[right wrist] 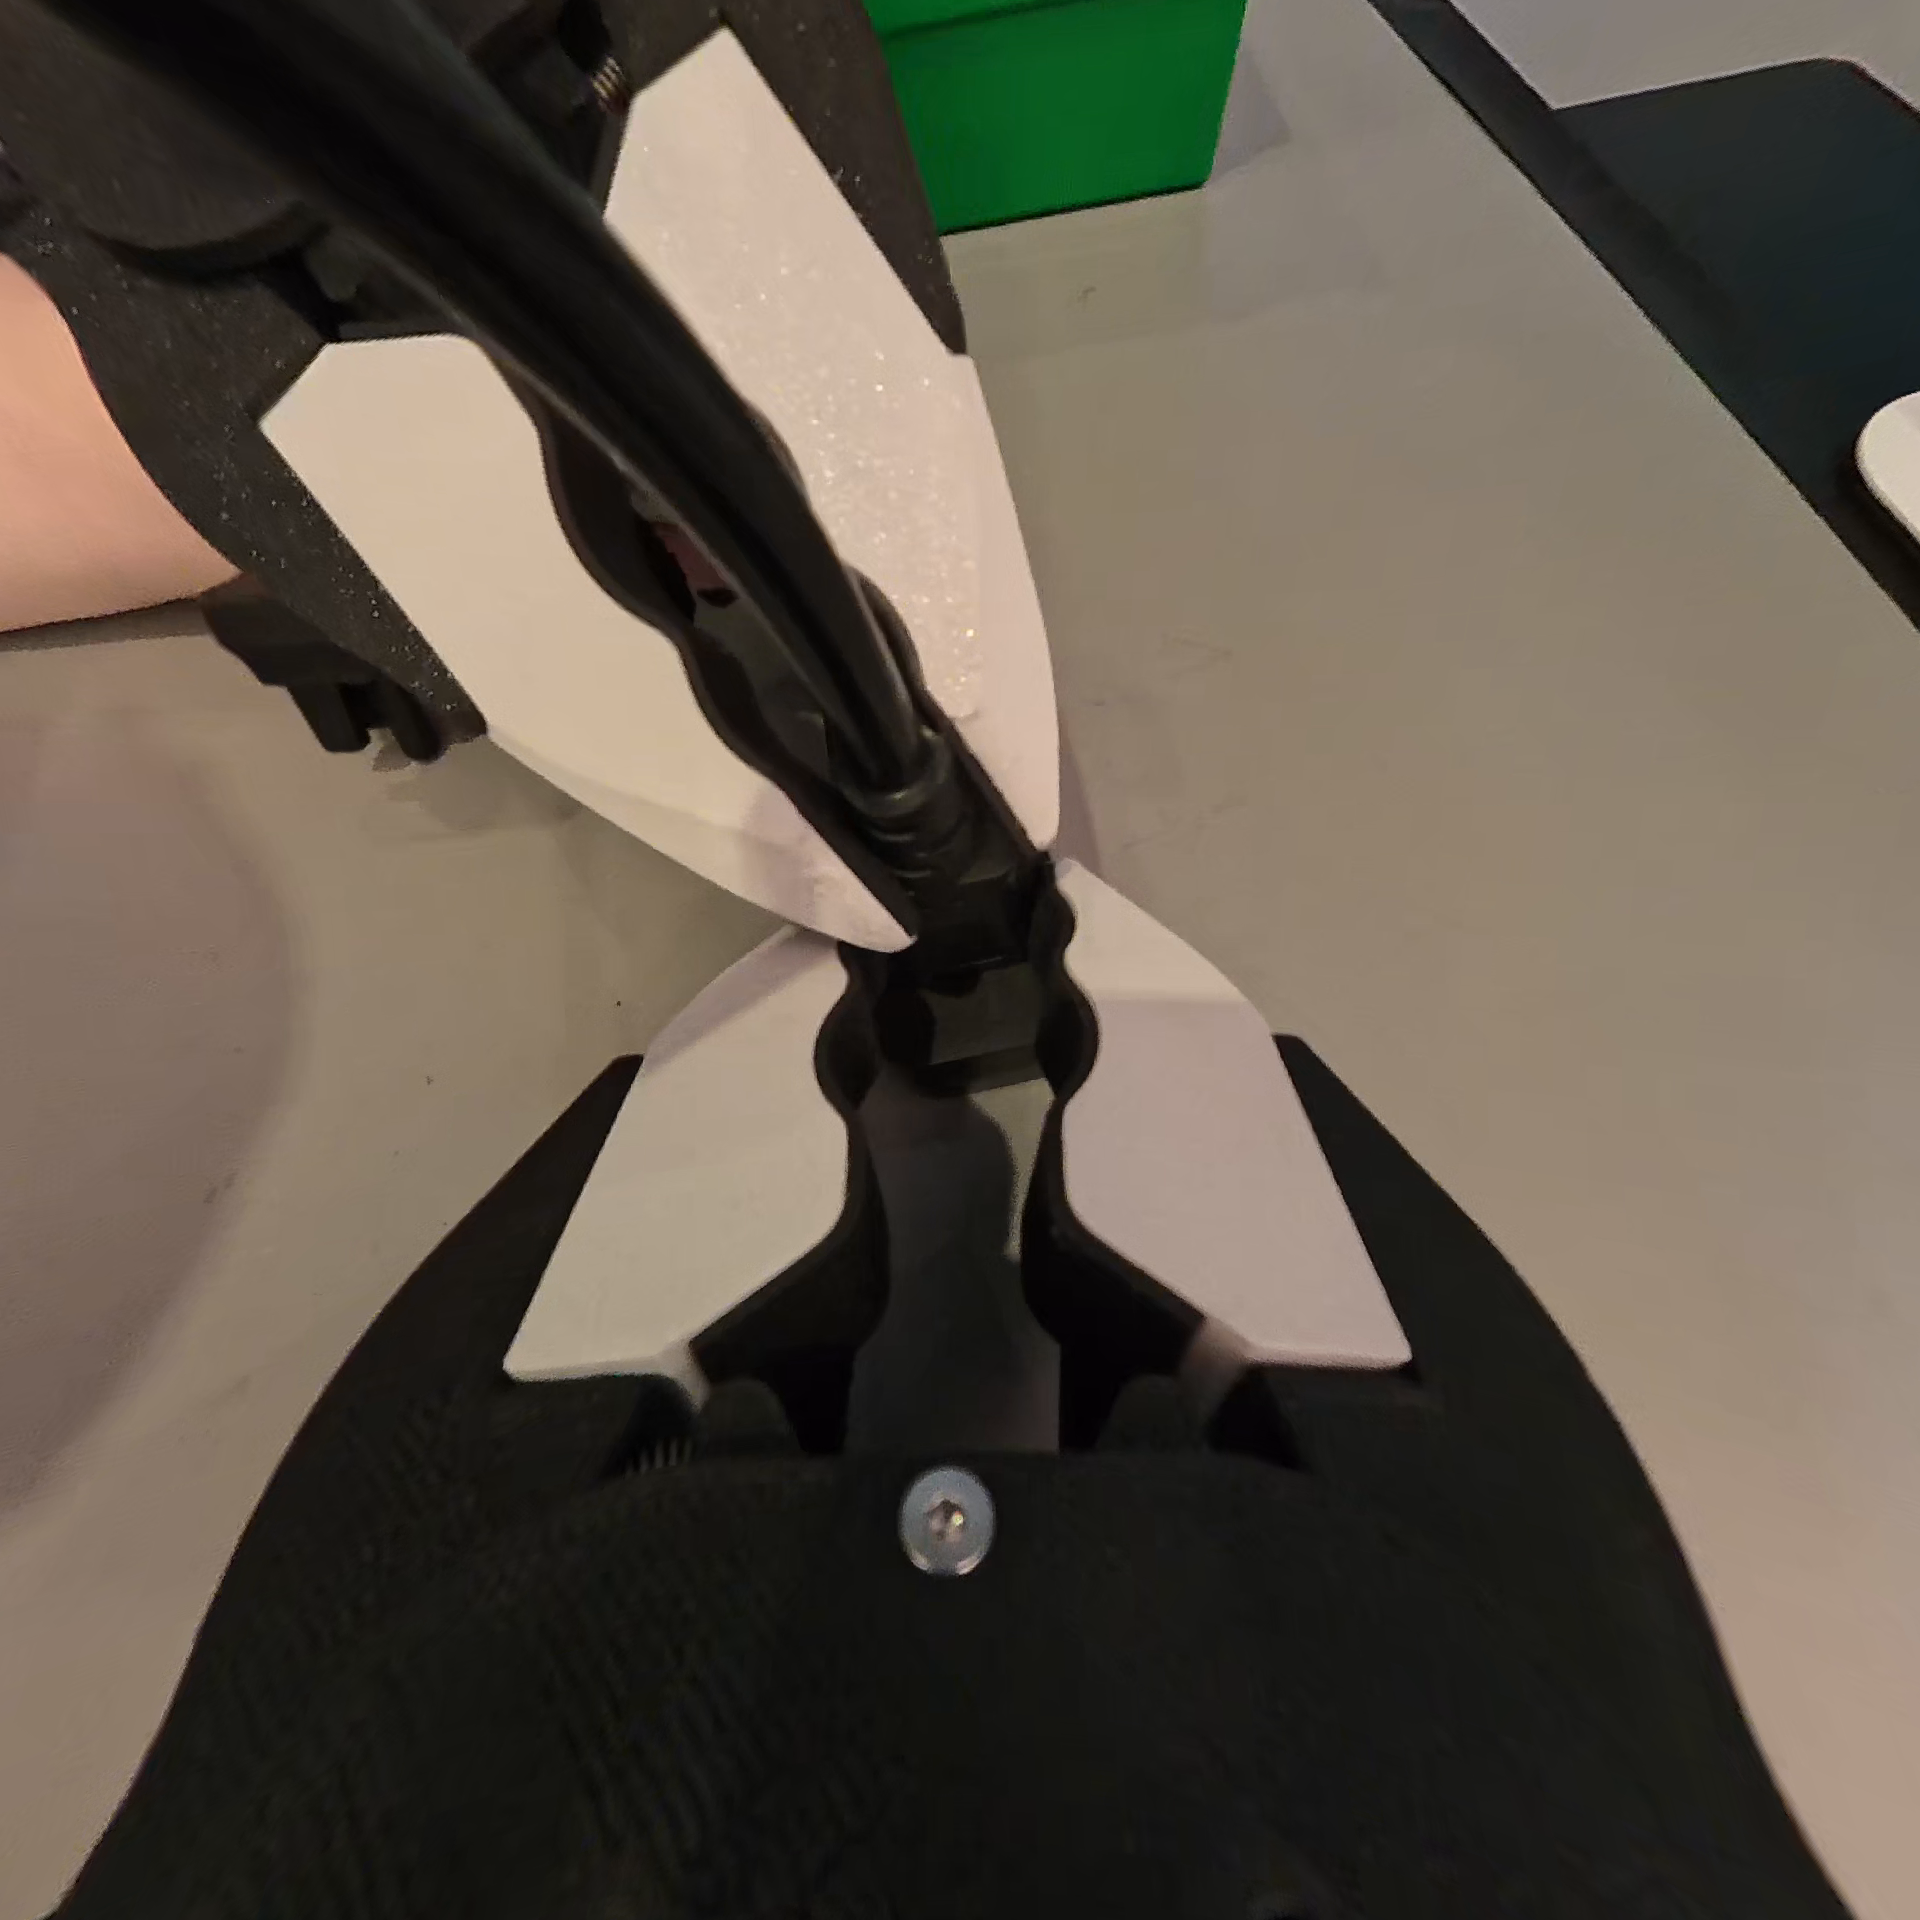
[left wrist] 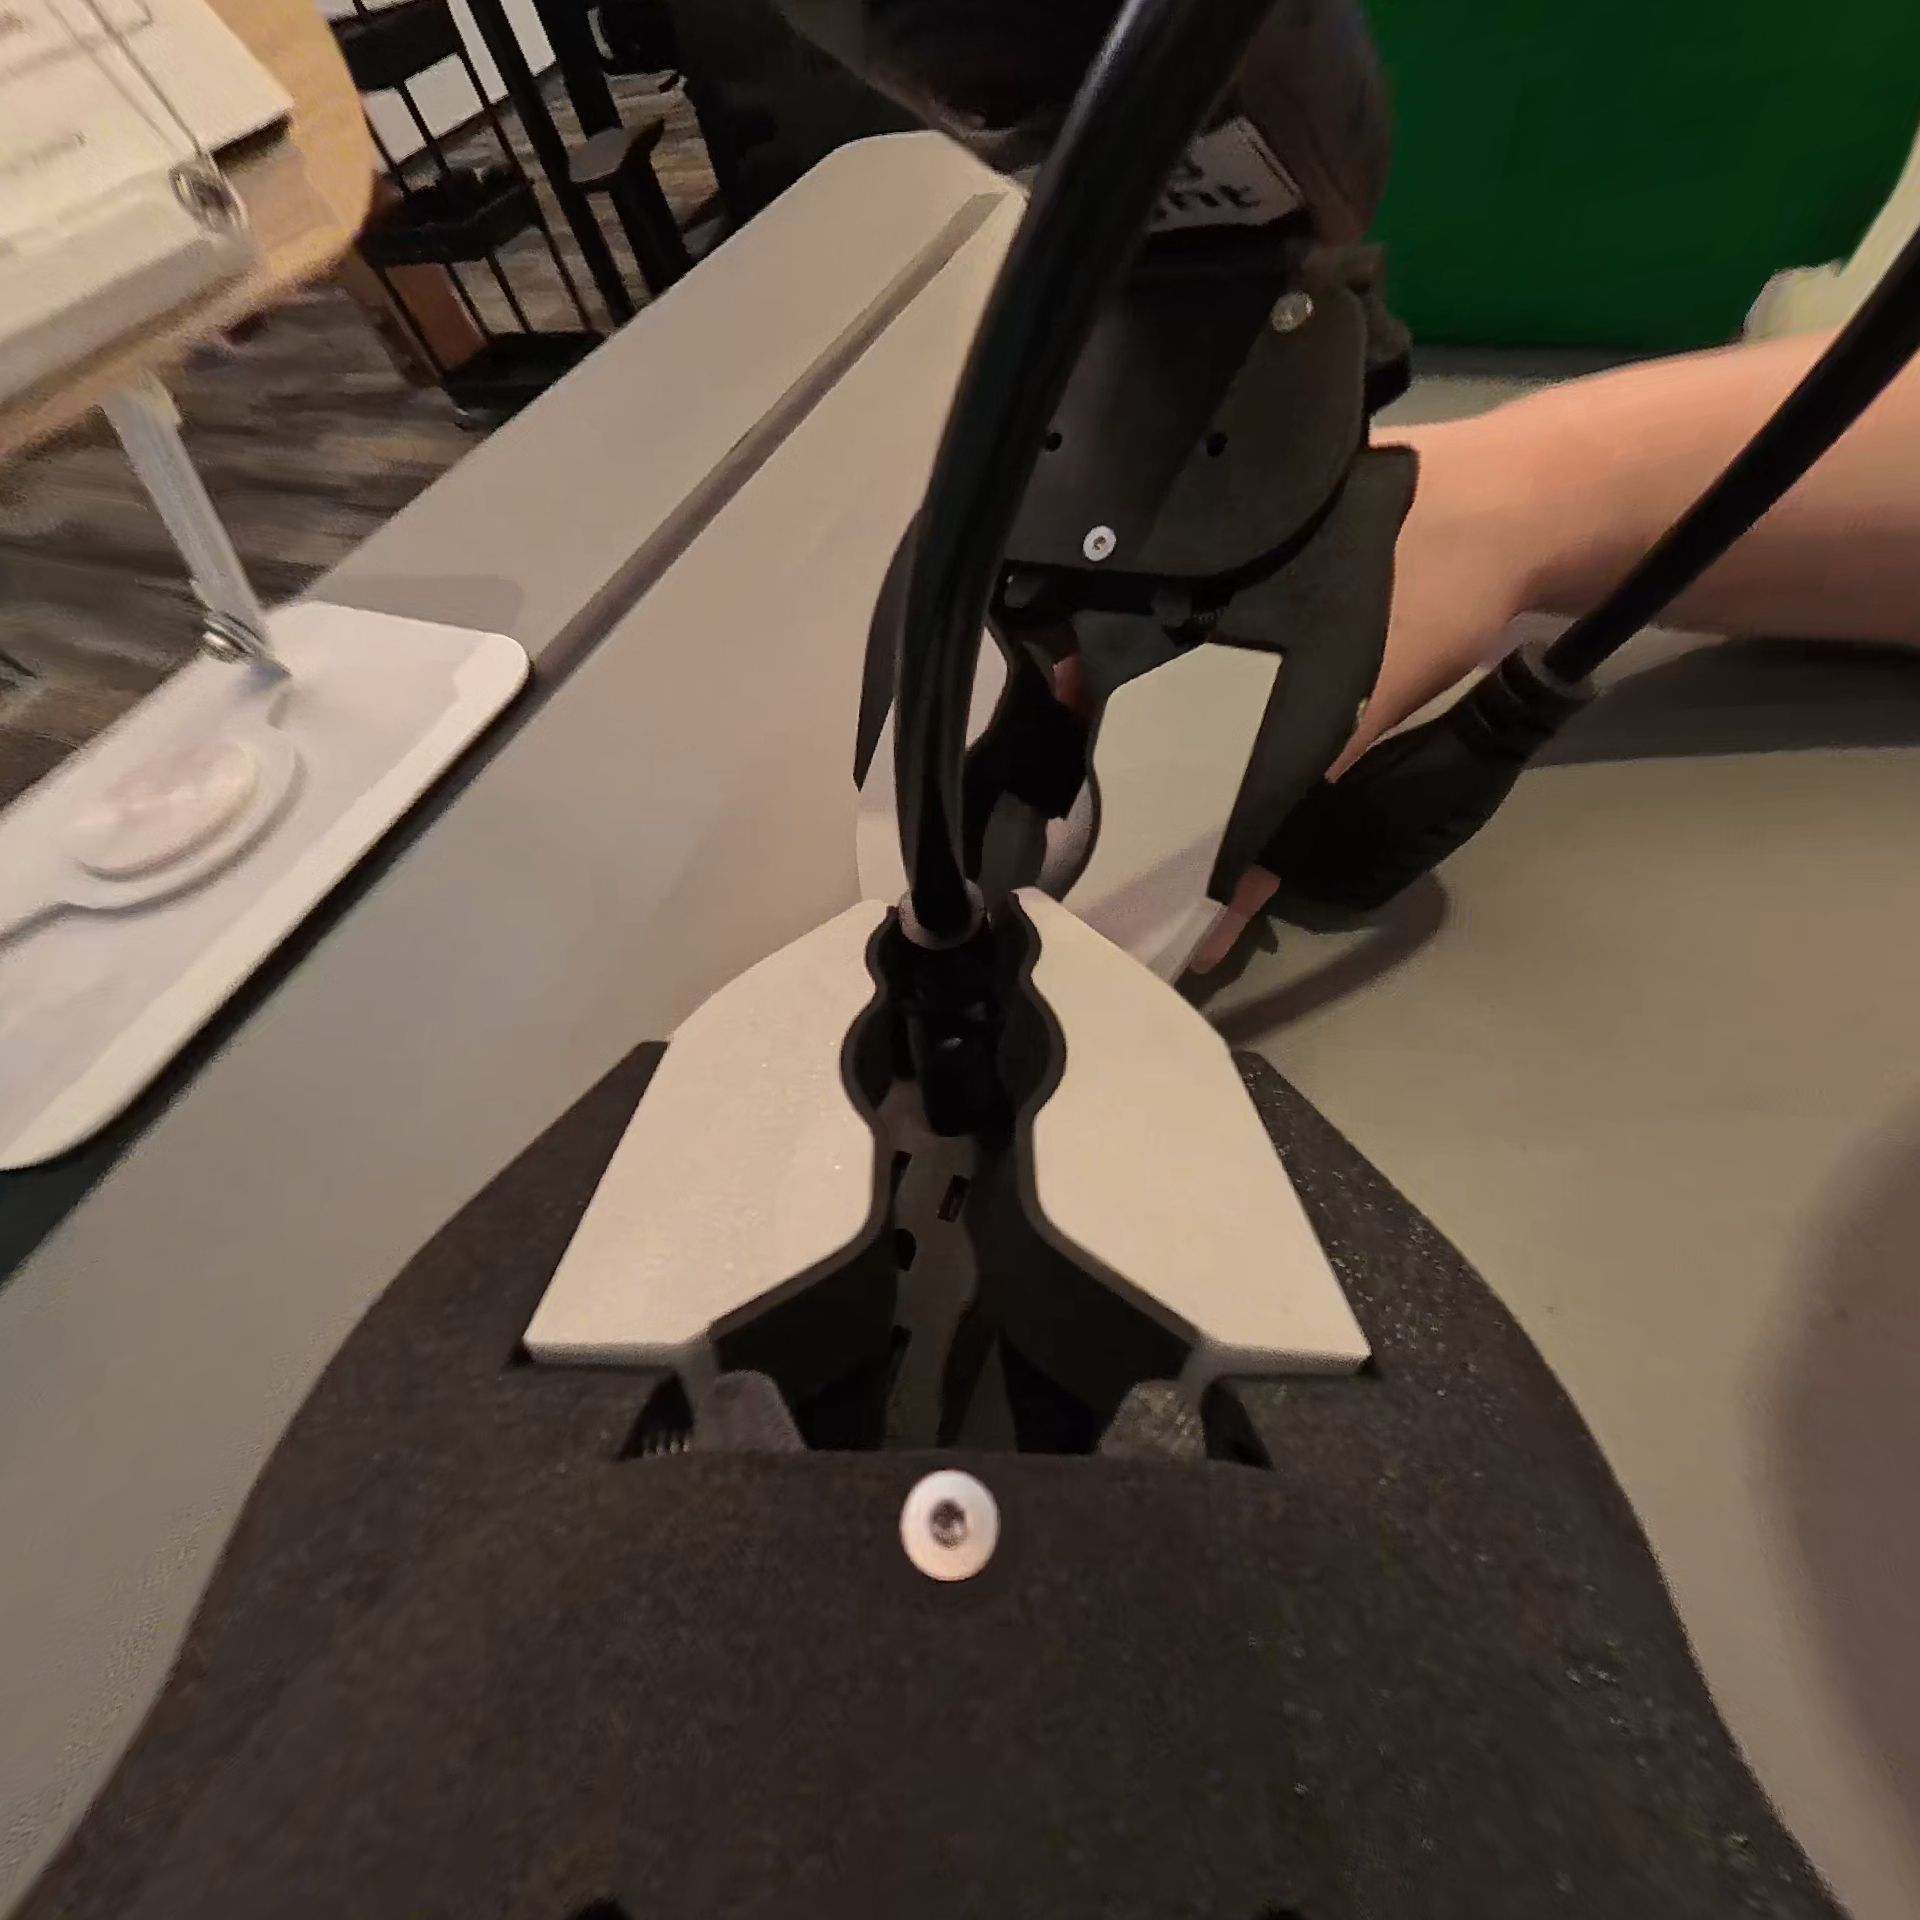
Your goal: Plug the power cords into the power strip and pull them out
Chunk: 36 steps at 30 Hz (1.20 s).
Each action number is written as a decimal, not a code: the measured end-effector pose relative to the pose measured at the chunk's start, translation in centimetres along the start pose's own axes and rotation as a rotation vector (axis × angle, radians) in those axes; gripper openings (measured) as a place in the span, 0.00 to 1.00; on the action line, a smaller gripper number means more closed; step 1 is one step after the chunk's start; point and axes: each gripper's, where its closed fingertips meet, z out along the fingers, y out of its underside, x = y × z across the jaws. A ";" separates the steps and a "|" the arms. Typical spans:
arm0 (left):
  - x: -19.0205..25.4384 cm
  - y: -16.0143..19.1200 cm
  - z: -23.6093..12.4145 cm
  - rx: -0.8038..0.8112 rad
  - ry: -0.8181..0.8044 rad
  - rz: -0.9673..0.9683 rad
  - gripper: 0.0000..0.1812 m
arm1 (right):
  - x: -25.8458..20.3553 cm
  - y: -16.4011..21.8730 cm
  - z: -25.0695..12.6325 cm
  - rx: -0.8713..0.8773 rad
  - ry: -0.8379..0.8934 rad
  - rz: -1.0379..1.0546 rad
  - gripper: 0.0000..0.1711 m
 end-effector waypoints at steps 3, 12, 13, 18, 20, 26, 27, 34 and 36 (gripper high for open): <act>-0.1 -0.2 0.1 0.041 0.183 -0.266 0.09 | 0.1 0.0 0.0 -0.001 0.001 -0.026 0.20; -0.3 -0.5 0.2 0.052 0.326 -0.420 0.09 | 0.2 -0.2 0.0 0.011 0.049 -0.087 0.19; -0.2 -0.5 0.2 0.045 0.323 -0.418 0.09 | 0.2 -0.2 0.0 0.012 0.052 -0.088 0.19; 0.2 -0.4 0.3 0.014 0.236 -0.266 0.09 | 0.0 -0.1 -0.2 0.004 0.008 -0.038 0.20; -0.3 -0.6 0.4 0.059 0.255 -0.338 0.09 | -0.3 0.3 -0.5 -0.009 -0.039 -0.050 0.24; -0.7 -0.3 0.0 0.080 0.235 -0.322 0.09 | 0.2 0.2 -0.9 0.009 -0.052 0.019 0.20; -0.7 -0.3 0.1 0.085 0.242 -0.328 0.09 | 0.2 0.0 -1.0 0.022 -0.083 0.085 0.20; -0.2 -0.3 0.0 0.091 0.284 -0.318 0.09 | 0.4 0.4 -1.0 -0.012 0.006 -0.082 0.16; -0.1 -0.5 -0.1 0.105 0.321 -0.367 0.10 | 0.4 0.5 -1.0 -0.008 -0.002 -0.070 0.16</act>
